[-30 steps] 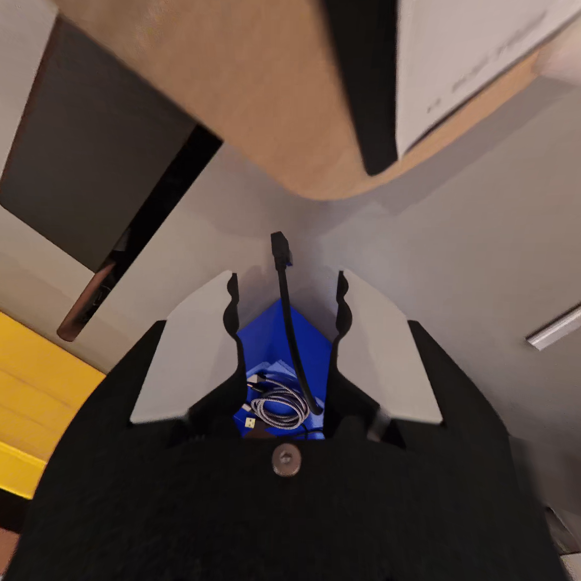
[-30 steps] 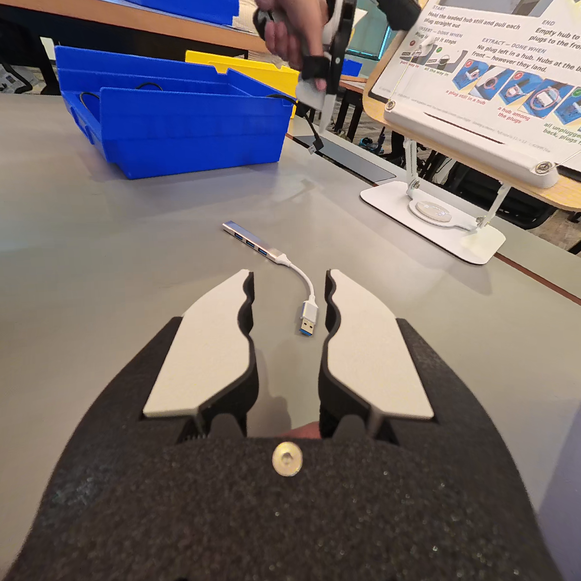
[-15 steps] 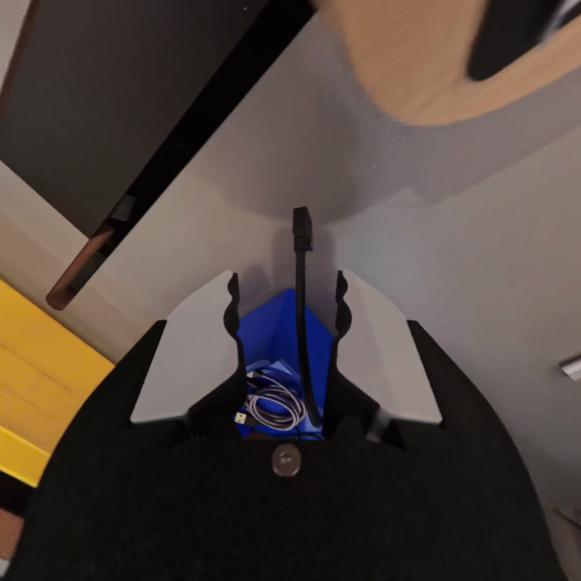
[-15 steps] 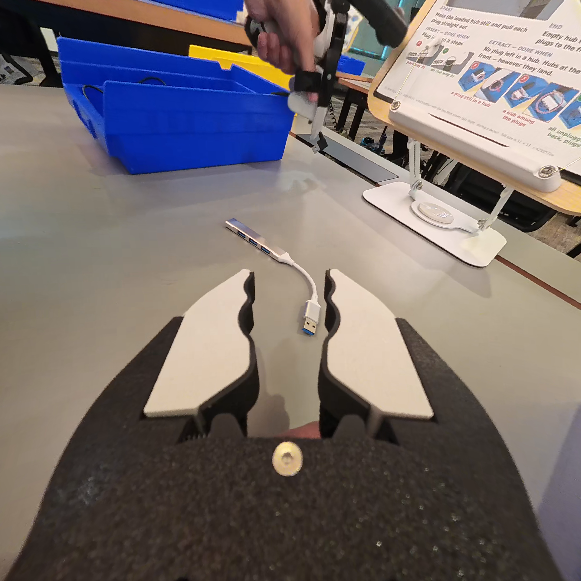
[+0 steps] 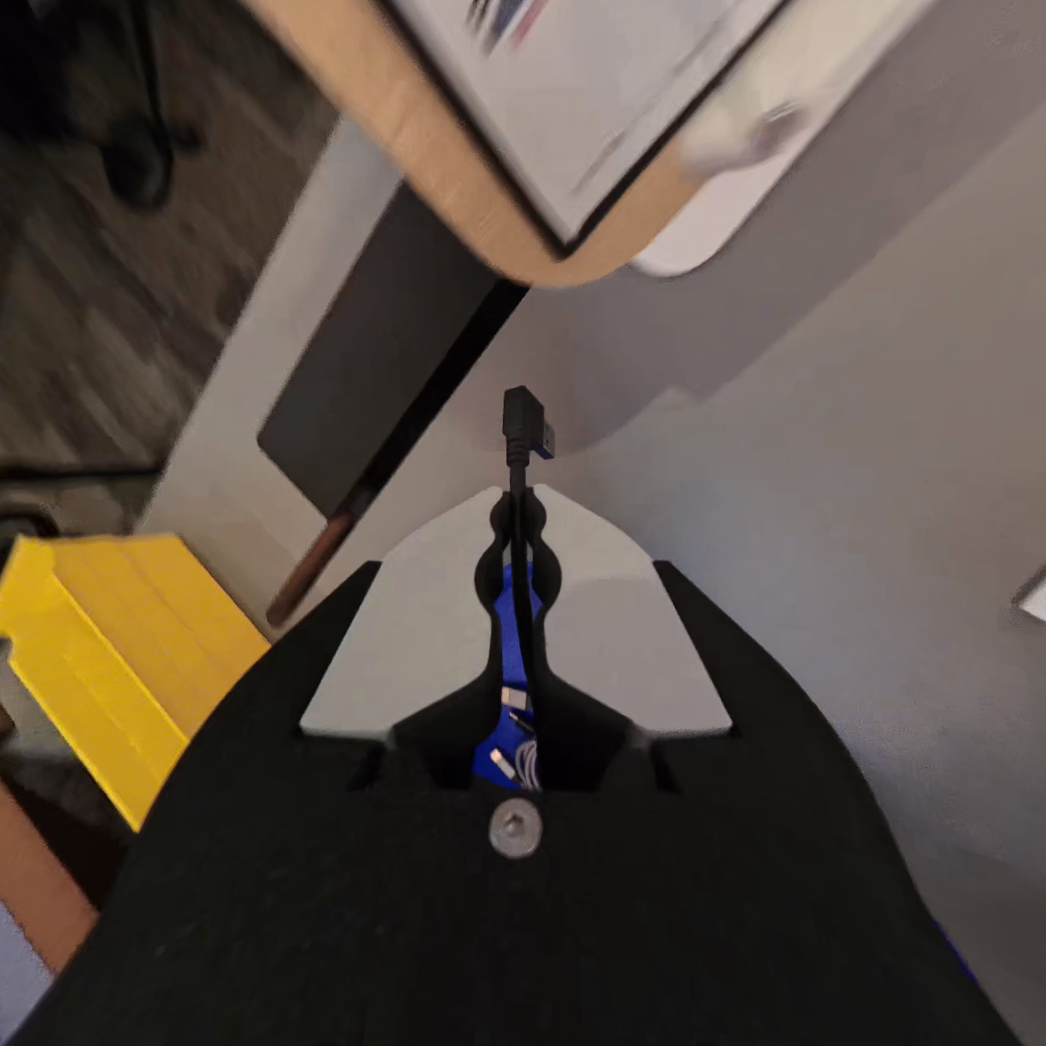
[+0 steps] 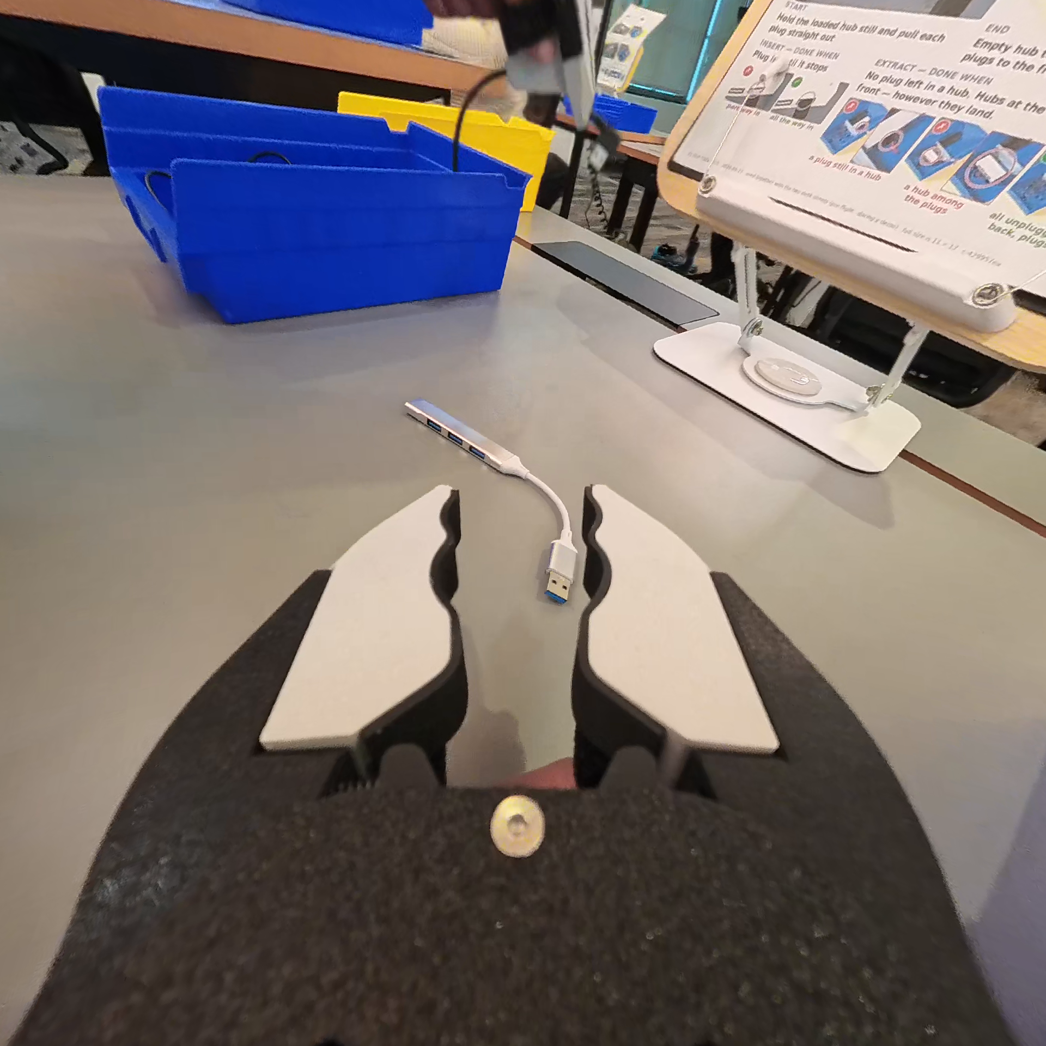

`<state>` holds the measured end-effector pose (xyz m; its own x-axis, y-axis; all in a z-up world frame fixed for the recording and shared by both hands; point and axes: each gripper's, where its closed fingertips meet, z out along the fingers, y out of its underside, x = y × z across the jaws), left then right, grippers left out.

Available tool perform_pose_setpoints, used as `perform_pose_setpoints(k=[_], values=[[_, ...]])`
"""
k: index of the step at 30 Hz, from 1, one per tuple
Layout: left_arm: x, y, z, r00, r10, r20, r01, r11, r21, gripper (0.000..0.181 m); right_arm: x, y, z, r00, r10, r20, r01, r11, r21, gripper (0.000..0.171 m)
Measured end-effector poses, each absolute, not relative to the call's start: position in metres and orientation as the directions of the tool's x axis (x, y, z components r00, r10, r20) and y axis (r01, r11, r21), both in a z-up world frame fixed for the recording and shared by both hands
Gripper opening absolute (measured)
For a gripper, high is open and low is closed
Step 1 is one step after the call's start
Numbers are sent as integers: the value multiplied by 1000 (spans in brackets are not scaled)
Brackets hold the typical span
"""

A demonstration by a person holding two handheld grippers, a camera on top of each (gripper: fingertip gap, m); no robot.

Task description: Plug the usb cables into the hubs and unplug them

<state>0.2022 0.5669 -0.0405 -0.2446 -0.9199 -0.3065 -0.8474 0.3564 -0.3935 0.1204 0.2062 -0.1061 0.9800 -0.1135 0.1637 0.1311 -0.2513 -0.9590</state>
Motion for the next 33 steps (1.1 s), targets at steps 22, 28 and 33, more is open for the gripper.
perform_pose_setpoints(k=[22,28,33], values=[[-39,295,17,-137,-797,-589,-76,601,-796,4,122,253,-127,928,349,132,302,-495,-815,45],[-58,294,5,-155,-872,-465,-56,477,-877,4,143,291,-168,894,439,85,375,-633,-677,41],[-60,294,-15,-170,-852,-495,-102,515,-851,4,144,302,-186,872,489,4,375,-662,-649,37]])
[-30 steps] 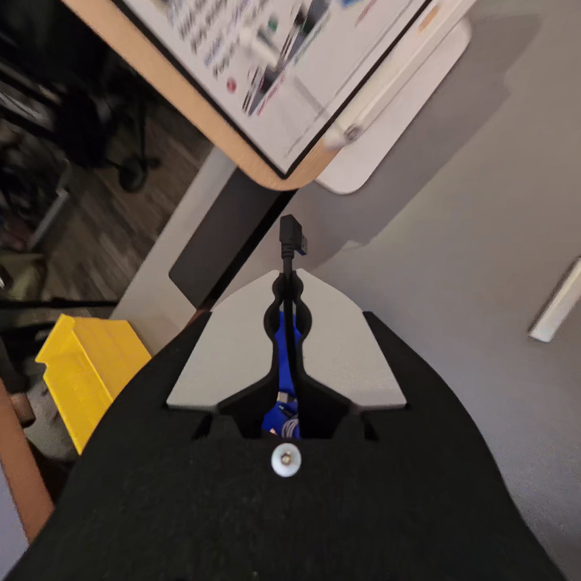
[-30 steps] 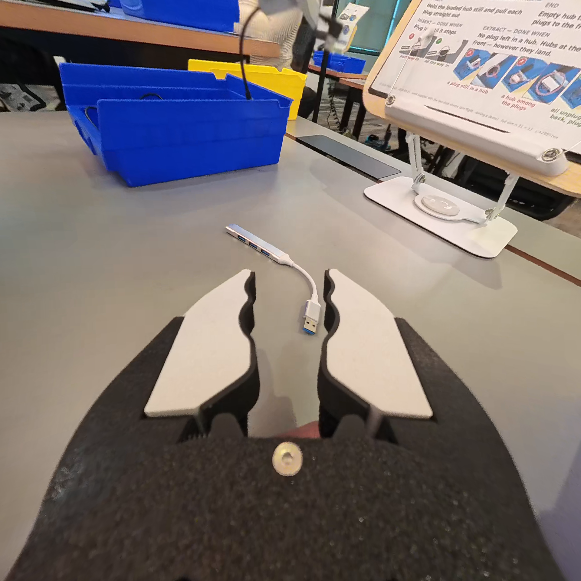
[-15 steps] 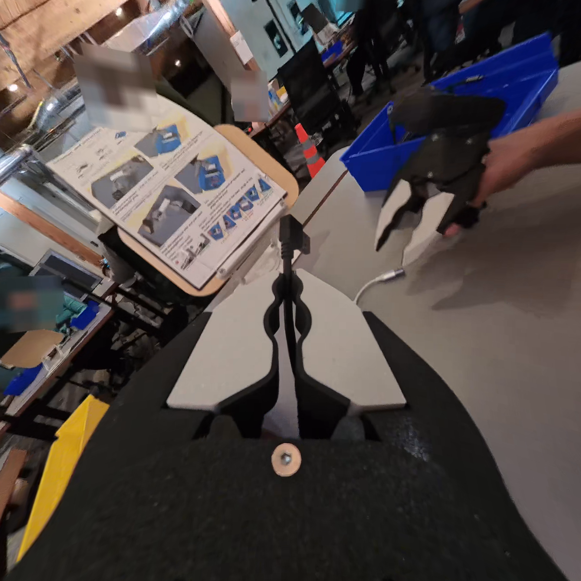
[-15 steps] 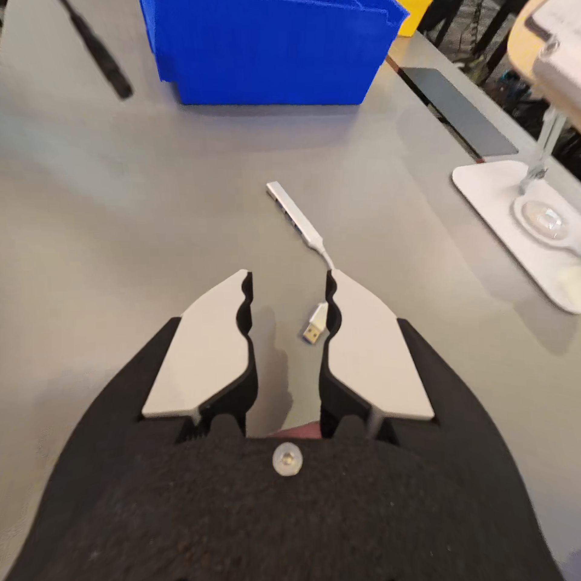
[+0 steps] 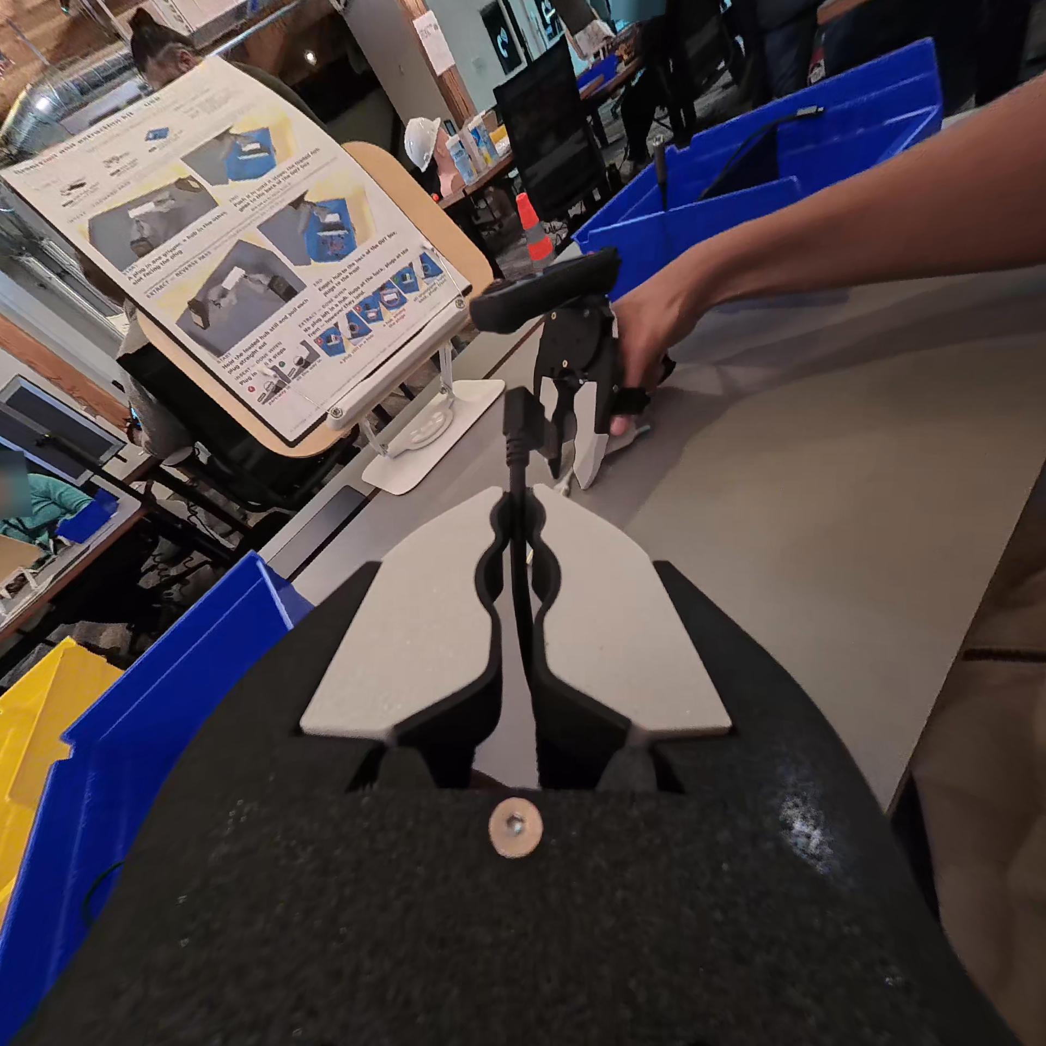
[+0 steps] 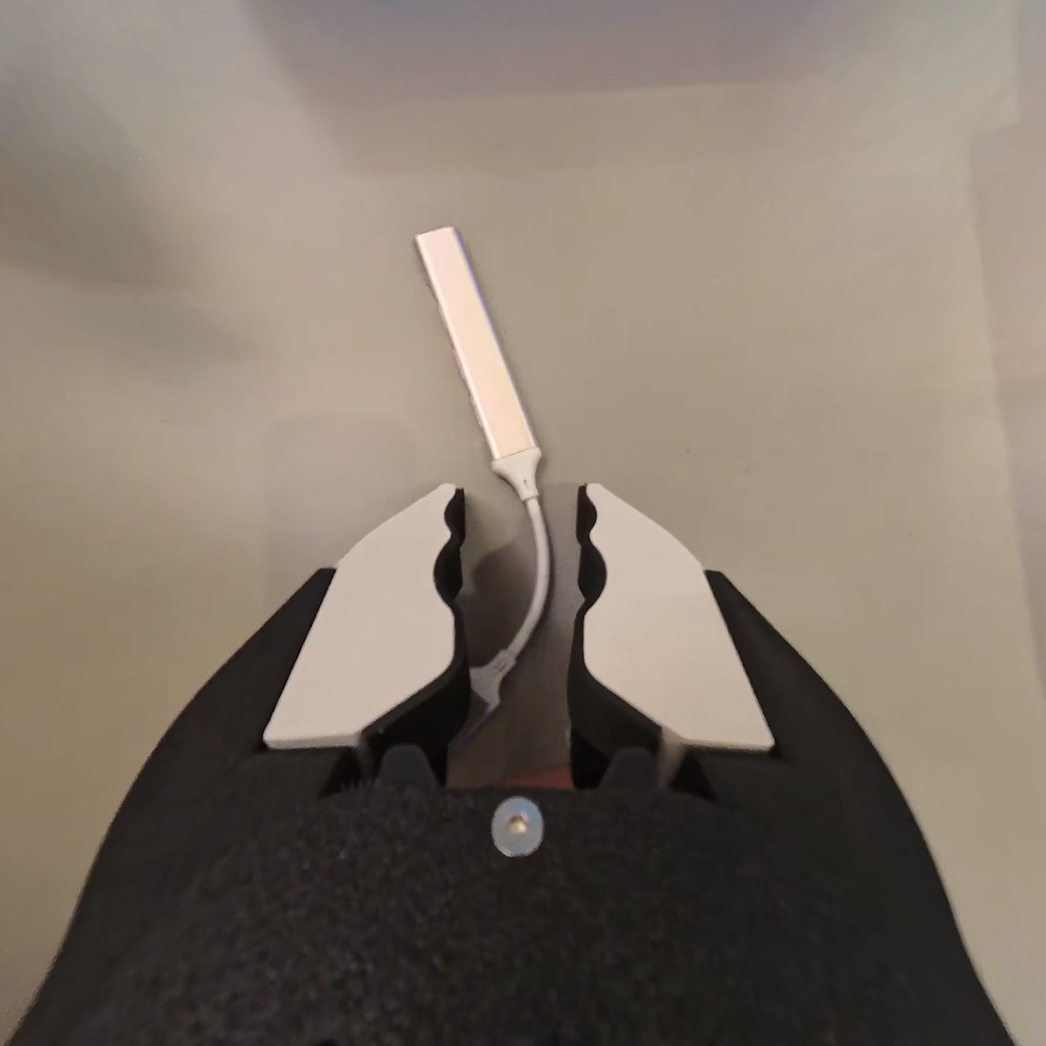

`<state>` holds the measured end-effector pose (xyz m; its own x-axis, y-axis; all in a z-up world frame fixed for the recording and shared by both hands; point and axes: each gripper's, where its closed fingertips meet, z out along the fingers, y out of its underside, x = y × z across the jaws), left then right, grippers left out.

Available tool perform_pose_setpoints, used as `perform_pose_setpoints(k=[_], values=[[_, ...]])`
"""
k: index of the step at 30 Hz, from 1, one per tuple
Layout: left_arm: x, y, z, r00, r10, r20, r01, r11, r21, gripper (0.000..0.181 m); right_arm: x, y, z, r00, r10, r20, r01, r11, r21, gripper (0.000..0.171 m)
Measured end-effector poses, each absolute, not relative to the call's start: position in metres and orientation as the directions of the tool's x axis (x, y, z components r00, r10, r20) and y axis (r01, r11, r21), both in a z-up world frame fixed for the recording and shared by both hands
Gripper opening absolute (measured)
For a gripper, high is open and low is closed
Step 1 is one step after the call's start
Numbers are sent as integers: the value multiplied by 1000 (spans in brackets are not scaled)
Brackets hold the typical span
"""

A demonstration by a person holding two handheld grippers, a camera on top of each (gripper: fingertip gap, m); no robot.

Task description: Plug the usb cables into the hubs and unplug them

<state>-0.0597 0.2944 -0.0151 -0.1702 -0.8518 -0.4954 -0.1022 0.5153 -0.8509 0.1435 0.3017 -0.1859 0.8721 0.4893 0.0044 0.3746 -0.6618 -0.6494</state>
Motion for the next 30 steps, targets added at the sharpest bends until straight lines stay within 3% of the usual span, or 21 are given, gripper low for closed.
perform_pose_setpoints(k=[4,5,12,17,23,30], values=[[-60,295,-20,-198,-858,-475,-103,500,-860,4,148,309,-186,874,484,-45,325,-650,-687,22],[-60,296,-21,-202,-857,-475,-104,501,-859,4,150,311,-186,876,480,-54,314,-651,-691,9],[-53,317,-33,-177,-849,-499,-186,526,-830,4,147,308,-182,870,491,-39,329,-637,-697,5],[-36,330,-40,-150,-780,-607,-237,625,-744,4,143,304,-131,894,442,-66,219,-562,-798,5],[-11,325,-47,-129,-415,-901,-229,896,-380,4,122,281,-83,876,471,-102,215,-572,-791,5],[5,303,-46,-59,-34,-998,-107,994,-27,3,107,252,-70,809,573,-132,298,-593,-748,5]])
